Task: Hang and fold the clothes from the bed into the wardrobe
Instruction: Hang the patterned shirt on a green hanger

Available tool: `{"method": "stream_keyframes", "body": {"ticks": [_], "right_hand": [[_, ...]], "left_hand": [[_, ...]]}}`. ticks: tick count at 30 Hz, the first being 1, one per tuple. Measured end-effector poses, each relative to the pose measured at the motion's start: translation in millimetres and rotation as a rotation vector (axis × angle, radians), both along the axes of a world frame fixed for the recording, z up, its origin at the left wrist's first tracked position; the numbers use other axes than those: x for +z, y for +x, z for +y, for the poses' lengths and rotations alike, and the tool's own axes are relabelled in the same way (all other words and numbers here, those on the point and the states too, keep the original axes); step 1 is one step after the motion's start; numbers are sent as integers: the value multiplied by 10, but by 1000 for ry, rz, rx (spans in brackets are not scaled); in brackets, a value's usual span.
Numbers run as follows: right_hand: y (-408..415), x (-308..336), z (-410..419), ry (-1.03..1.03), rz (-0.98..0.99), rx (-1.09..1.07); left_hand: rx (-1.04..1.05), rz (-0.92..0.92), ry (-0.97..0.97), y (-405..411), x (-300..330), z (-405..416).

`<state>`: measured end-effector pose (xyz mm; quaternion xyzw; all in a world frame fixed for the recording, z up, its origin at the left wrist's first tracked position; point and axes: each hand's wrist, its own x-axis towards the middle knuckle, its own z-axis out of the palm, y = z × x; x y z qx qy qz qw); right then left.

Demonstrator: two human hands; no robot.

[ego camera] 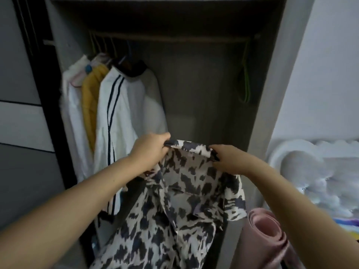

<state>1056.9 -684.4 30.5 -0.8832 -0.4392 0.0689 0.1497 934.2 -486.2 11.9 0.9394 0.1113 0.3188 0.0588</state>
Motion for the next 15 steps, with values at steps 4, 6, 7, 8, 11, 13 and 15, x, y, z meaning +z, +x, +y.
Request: {"method": "stream_keyframes", "body": {"ticks": [4,6,7,8,11,13,15], "right_hand": [[266,-3,536,-77,-71,-31],[352,-48,711,-144,-65,-36],[405,-59,791,-168,-43,-42],[464,-47,869,-191,-19,-45],[623,79,1032,-285,16,-59],[783,270,1114,-280,23,-110],[1019,549,1228,-114,-87,-230]], "left_hand": [[100,-153,-407,376,161,482],[118,-138,-531,493,131,659],[103,-125,-560,560,98,764],[74,-113,-575,650,68,877],[5,-51,-588,987,44,1162],[-49,-29,-605,1242,118,1284],[-135,-20,-598,1483,238,1414]]}}
